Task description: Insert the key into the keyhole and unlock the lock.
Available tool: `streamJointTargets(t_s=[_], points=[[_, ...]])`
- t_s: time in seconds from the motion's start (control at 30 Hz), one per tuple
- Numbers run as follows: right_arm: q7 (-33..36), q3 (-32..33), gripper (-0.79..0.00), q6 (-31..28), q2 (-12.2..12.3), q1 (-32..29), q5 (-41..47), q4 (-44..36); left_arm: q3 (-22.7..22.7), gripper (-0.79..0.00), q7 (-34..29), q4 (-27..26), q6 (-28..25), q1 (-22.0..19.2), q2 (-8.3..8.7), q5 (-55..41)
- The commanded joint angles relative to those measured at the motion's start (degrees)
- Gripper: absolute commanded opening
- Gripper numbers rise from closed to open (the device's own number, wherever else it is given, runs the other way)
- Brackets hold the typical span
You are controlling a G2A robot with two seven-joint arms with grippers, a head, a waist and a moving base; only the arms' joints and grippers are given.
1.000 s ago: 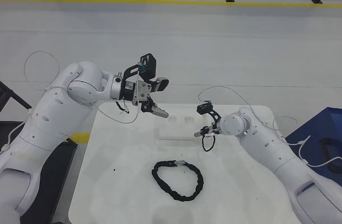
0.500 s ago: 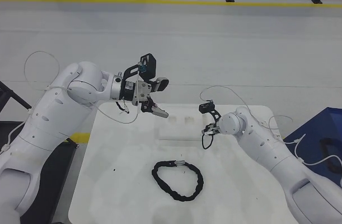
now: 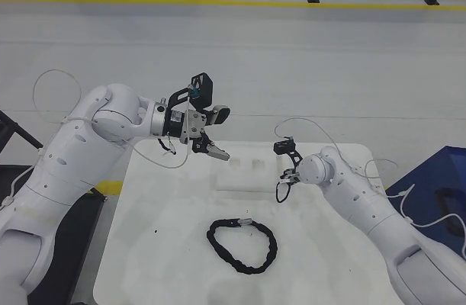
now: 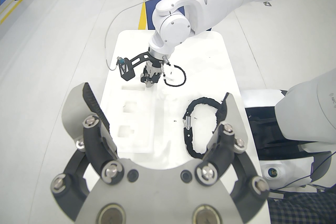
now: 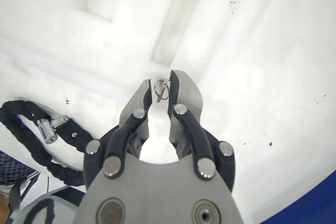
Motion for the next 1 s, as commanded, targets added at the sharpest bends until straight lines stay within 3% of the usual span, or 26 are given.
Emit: streamJointTargets(t_s=[0.0,0.07,0.6,0.97], points=[[0.4,0.1,-0.73,0.3,-0.1,-0.1,-0.4,0.0,0.0,0.0,0.0,0.0,0.0,0.0,0.0,0.0],[0.7,0.2,-0.785,0.6,-0.2,-0.1,-0.7,-0.1,0.0,0.0,0.0,0.0,0.0,0.0,0.0,0.0],[1.2,1.8,-0.785,1.3,-0.8,-0.4,-2.8,-0.1,0.0,0.0,0.0,0.0,0.0,0.0,0.0,0.0],[2.9,6.0,-0.785,1.8,1.4,-1.5,-7.9,-7.5,0.0,0.0,0.0,0.0,0.0,0.0,0.0,0.0]])
